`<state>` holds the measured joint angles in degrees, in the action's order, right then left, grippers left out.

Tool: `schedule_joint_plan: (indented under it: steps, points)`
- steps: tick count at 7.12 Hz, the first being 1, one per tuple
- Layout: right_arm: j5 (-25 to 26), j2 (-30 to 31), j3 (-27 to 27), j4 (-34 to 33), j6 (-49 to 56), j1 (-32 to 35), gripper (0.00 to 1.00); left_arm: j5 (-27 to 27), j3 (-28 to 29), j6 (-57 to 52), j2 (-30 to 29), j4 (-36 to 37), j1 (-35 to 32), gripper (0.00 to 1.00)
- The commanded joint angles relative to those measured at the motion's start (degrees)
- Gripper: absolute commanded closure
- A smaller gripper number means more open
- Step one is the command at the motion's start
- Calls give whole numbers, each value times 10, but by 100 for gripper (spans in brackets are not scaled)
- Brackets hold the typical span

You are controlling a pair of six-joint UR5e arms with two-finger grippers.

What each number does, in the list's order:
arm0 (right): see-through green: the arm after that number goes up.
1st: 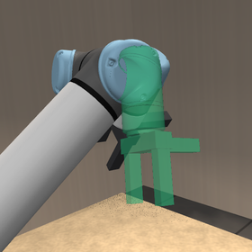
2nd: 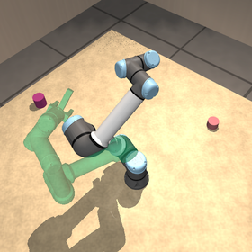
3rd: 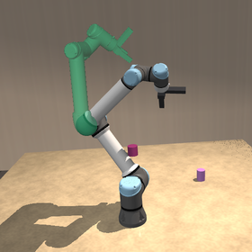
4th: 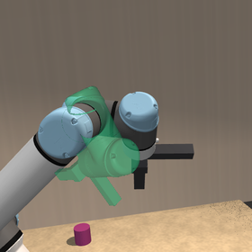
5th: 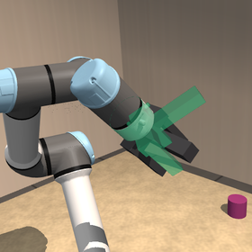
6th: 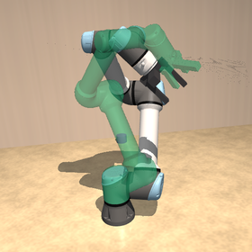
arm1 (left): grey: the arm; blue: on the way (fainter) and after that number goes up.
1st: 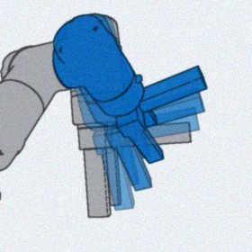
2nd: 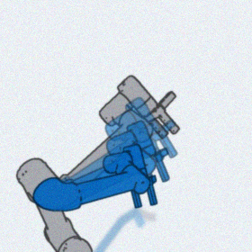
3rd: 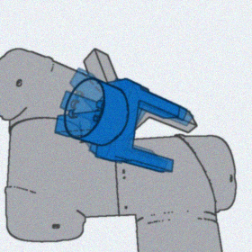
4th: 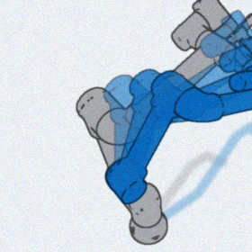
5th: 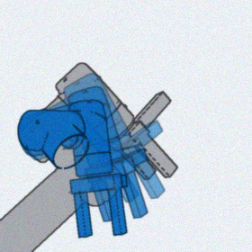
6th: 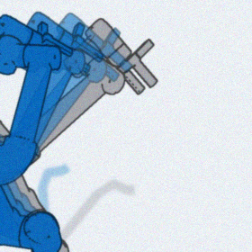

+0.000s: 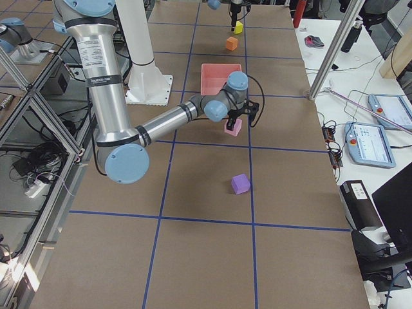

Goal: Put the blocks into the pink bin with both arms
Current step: 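Carry the lavender cube into the pink bin and release it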

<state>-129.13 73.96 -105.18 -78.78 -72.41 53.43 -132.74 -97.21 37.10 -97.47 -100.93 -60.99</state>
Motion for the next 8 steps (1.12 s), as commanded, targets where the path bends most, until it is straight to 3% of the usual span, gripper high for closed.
schedule_joint_plan:
  steps: [1, 3, 6, 8]
  points:
    - [15, -120, -17, -98, -98, -26, 100, 33, 2, -8, -45, -7, 48, 1]
    - [65, -167, -17, -99, -165, -94, 100, 52, 3, -152, -36, -13, 56, 1]
    - [155, -192, -13, -97, -237, -212, 100, 54, 5, -206, -33, -13, 57, 2]
    - [181, -190, 4, -96, -237, -244, 100, 53, 17, -207, -35, -16, 58, 2]
